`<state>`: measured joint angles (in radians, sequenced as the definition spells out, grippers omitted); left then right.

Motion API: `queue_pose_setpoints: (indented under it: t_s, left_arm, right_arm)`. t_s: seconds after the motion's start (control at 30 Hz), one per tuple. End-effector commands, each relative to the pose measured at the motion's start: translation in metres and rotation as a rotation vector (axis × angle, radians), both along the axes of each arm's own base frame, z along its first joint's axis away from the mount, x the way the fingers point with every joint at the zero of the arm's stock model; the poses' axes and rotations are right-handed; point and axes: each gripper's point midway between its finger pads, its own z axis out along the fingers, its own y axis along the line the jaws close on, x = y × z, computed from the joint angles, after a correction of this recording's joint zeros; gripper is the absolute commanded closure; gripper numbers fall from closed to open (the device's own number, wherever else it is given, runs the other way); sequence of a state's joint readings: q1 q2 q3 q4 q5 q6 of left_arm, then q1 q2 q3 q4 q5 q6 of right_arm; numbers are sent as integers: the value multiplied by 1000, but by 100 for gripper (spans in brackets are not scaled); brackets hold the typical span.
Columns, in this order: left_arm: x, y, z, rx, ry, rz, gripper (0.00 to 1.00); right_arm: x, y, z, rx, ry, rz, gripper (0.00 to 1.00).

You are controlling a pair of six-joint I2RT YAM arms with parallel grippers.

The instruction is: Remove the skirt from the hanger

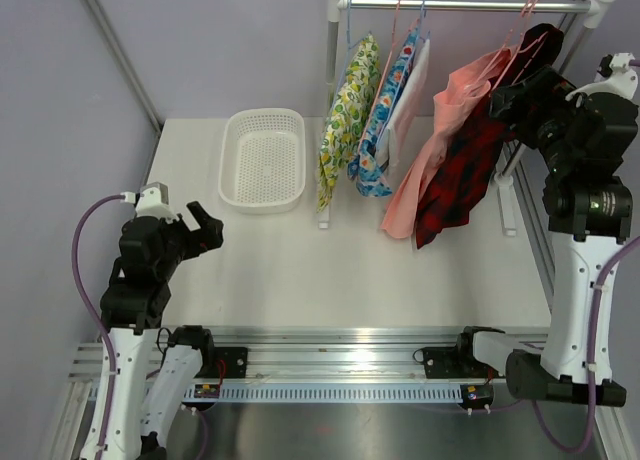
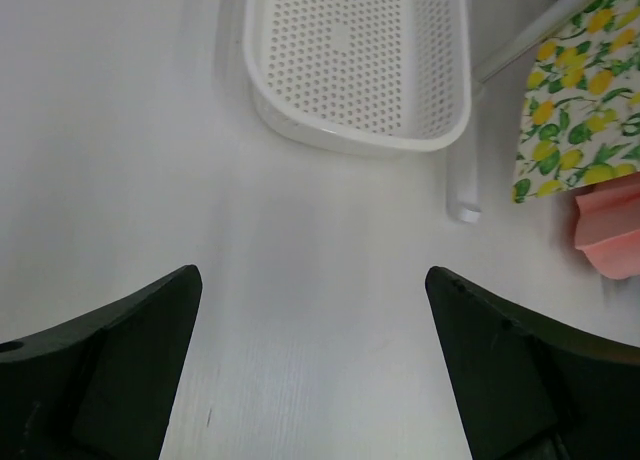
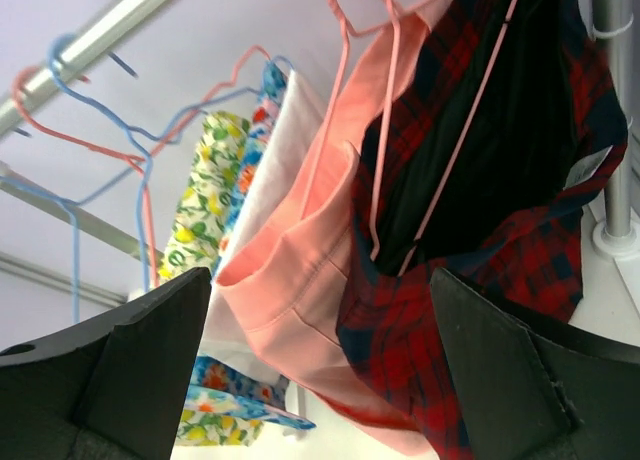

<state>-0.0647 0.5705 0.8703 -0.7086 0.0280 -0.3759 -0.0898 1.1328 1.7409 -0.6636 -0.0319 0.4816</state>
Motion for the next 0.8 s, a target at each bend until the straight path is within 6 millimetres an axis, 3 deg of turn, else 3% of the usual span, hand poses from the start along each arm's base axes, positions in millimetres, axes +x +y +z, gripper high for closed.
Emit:
queue_pose_setpoints:
  t_s: [0.0, 0.13, 0.2, 0.23, 0.27, 0.57, 0.7, 0.73, 0.77]
  left_arm:
    - [-3, 21, -6, 75, 11, 89, 1]
    - [0, 19, -9, 76, 23, 80, 1]
    - [1, 21, -12, 80, 38, 92, 1]
    - [1, 22, -12, 81, 41, 97, 1]
    - [1, 22, -13, 81, 44, 97, 1]
    - [1, 20, -14, 76, 46, 88, 1]
    - [1, 19, -15, 75, 46, 83, 2]
    - [1, 19, -15, 75, 44, 79, 2]
    - [1, 18, -14, 72, 41, 74, 2]
  right_arm:
    - [-9, 8, 20, -68, -67, 58, 1]
    - [-2, 1, 14, -81, -85, 21, 1]
    - [15, -2, 0, -87, -16, 16, 0]
    - [18, -3, 6, -99, -15, 16, 1]
    - [32, -7, -8, -98, 39, 7, 0]
    - [67, -41, -7, -164, 93, -149, 0]
    - [86, -47, -7, -185, 104, -170, 2]
    - [88, -49, 3, -189, 85, -176, 7]
    - [99, -52, -11, -190, 135, -182, 9]
